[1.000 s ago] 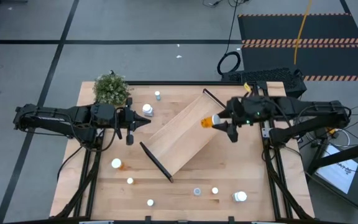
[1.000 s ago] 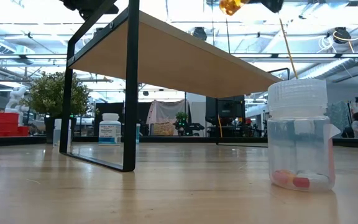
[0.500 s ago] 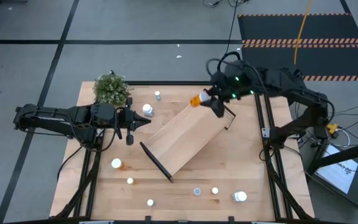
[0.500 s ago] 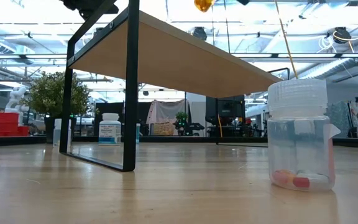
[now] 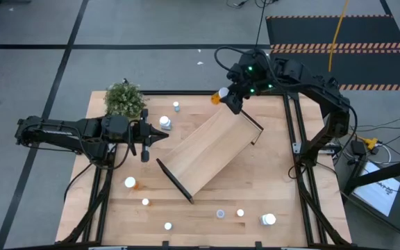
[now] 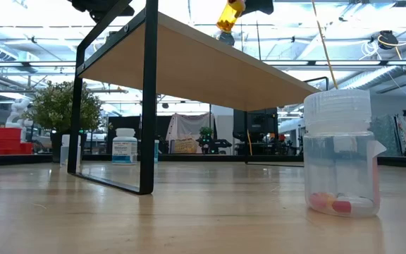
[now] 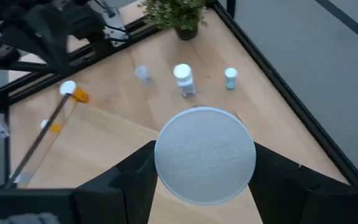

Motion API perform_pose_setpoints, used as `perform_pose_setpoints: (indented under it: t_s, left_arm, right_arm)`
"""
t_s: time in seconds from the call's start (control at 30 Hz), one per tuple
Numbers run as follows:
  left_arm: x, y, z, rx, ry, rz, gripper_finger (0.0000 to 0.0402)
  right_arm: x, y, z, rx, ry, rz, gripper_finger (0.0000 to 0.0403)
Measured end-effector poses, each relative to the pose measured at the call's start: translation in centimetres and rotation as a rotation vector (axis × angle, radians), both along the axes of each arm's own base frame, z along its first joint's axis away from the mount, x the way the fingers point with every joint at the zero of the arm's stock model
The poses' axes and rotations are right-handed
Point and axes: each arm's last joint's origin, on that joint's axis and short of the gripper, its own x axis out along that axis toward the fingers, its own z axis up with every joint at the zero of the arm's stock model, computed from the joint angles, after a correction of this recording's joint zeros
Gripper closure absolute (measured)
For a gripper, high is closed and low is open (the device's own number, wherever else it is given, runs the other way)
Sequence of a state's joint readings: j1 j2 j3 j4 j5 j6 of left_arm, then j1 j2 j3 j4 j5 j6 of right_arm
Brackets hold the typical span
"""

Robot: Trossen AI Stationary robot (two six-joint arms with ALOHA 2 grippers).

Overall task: Pick and place medicine bottles onto shelf by color
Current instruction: Put the right large orange pill bottle on the shelf

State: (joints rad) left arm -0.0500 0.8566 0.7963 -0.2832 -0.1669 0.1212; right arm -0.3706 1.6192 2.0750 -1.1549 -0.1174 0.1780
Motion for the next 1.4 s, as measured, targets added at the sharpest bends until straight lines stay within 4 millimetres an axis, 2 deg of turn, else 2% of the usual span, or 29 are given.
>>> perform_pose_setpoints:
  t_s: [0.27,0.4,0.83,1.0,1.4]
  left_arm:
    - [0.0,0.0,0.0,0.004,0.001,-0.001,0.0382]
    - [0.0,0.0,0.0,0.005,0.001,-0.001,0.0382]
    - [0.0,0.0,0.0,0.005,0.002,-0.001,0.0382]
    - [0.0,0.0,0.0,0.005,0.006,-0.001,0.0382]
    - [0.0,0.0,0.0,0.006,0.005,-0.001,0.0382]
  right_arm:
    - [-0.6,-0.5,-0.4,-0.079,0.095,-0.103,0.0188]
    - [-0.1,-0.7,-1.1,-0.072,0.132,-0.106,0.0188]
    - [3.7,-2.3,-6.1,-0.023,0.34,-0.101,0.0188]
    - [4.5,-2.6,-7.5,-0.001,0.411,-0.095,0.0188]
    - [4.4,-2.6,-8.0,0.012,0.45,-0.092,0.0188]
